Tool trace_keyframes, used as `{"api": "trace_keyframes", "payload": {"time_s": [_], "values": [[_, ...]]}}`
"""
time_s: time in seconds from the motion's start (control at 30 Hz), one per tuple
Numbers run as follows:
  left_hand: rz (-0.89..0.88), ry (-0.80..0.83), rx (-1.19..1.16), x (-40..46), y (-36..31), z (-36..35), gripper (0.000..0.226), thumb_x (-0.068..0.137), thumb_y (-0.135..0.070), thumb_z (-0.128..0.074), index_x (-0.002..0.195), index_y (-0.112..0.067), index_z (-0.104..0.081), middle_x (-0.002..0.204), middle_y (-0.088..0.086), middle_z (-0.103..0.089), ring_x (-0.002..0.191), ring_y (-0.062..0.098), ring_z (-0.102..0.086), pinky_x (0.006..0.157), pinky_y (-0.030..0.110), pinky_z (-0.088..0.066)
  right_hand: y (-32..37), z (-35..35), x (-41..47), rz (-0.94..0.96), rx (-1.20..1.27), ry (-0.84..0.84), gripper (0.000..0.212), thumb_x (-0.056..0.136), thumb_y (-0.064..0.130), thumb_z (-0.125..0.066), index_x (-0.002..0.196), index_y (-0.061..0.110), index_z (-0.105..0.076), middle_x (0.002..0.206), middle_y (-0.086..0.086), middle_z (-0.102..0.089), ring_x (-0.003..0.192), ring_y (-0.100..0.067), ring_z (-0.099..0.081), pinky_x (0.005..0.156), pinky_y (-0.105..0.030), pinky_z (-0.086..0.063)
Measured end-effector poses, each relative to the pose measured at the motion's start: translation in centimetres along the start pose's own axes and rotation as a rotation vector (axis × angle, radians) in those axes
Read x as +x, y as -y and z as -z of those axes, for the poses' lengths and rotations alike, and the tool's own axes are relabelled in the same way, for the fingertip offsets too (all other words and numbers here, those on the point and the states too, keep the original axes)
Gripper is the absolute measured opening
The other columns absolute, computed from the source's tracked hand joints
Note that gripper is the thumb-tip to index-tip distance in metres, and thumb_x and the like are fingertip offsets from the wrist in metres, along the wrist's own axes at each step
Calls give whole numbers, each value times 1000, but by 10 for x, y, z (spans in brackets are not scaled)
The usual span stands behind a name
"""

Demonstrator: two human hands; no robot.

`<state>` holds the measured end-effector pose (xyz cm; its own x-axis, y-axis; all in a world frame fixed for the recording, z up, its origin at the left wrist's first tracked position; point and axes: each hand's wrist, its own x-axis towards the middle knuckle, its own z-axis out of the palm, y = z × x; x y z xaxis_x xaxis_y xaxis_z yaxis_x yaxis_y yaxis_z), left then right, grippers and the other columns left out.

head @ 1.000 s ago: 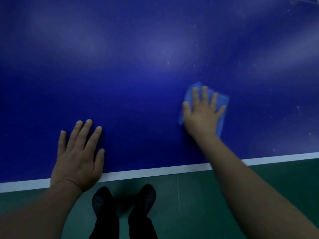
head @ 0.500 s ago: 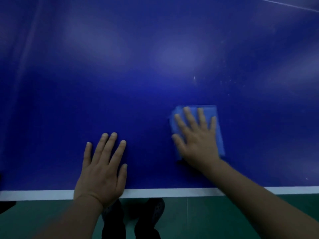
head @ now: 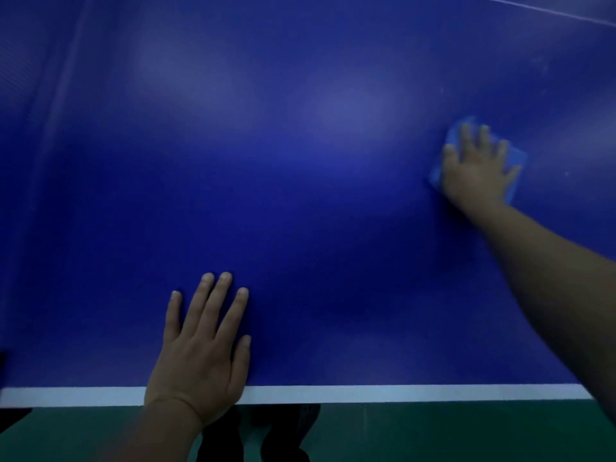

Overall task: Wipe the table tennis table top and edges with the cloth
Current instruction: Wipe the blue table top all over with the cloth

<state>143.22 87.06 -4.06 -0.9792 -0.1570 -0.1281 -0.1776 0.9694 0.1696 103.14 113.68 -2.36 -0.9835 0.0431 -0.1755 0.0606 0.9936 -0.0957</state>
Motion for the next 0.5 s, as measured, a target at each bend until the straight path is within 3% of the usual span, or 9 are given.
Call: {"api": "trace_keyframes", "payload": {"time_s": [0.07, 0.13, 0.2, 0.27, 0.37, 0.43, 0.5], "values": [[-2, 24, 8, 1, 0, 1, 64, 103, -48, -16, 154, -13, -31, 165, 13, -25, 154, 31, -18, 121, 60, -10, -6, 1, 1, -131, 47, -12, 63, 102, 56, -19, 161, 36, -11, 170, 4, -2, 155, -33, 4, 118, -68, 2], [-6, 28, 13, 1, 0, 1, 64, 103, -48, -15, 155, -13, -29, 165, 13, -24, 154, 31, -17, 121, 60, -10, 21, -9, -18, -80, 35, -35, 63, 103, 56, -22, 161, 34, -12, 170, 3, -3, 155, -35, 2, 117, -70, 1], [-9, 25, 17, 0, 0, 0, 64, 100, -46, -25, 155, -13, -30, 165, 12, -23, 154, 30, -15, 121, 59, -9, 57, -23, -54, 144, -17, -45, 63, 103, 55, -27, 161, 34, -15, 170, 3, -5, 155, -36, -2, 117, -71, -1], [-6, 19, 19, 0, 0, 0, 66, 96, -43, -32, 154, -13, -33, 165, 12, -24, 154, 30, -15, 121, 58, -8, 85, -39, -104, 485, -80, -26, 63, 101, 57, -26, 160, 36, -19, 169, 5, -10, 155, -34, -5, 117, -67, 1], [-5, 2, 18, -1, -1, 1, 66, 95, -43, -33, 154, -14, -34, 164, 12, -26, 154, 30, -16, 122, 57, -6, 73, -44, -136, 898, -142, 77, 65, 97, 61, -21, 157, 37, -30, 167, 5, -21, 154, -33, -14, 119, -66, -3], [3, -1, -2, -2, 0, 2, 66, 96, -43, -33, 155, -14, -33, 164, 11, -25, 154, 29, -15, 123, 55, -4, 39, -33, -103, 798, -139, 39, 67, 95, 62, -22, 156, 35, -31, 166, 4, -24, 153, -33, -19, 118, -67, -8], [11, 3, -4, -2, 0, 2, 66, 96, -44, -32, 156, -15, -32, 165, 10, -22, 155, 27, -12, 123, 54, -4, -6, -19, -61, 468, -159, 10, 66, 98, 63, -21, 159, 38, -19, 169, 7, -12, 155, -30, -8, 120, -65, -5]]}}
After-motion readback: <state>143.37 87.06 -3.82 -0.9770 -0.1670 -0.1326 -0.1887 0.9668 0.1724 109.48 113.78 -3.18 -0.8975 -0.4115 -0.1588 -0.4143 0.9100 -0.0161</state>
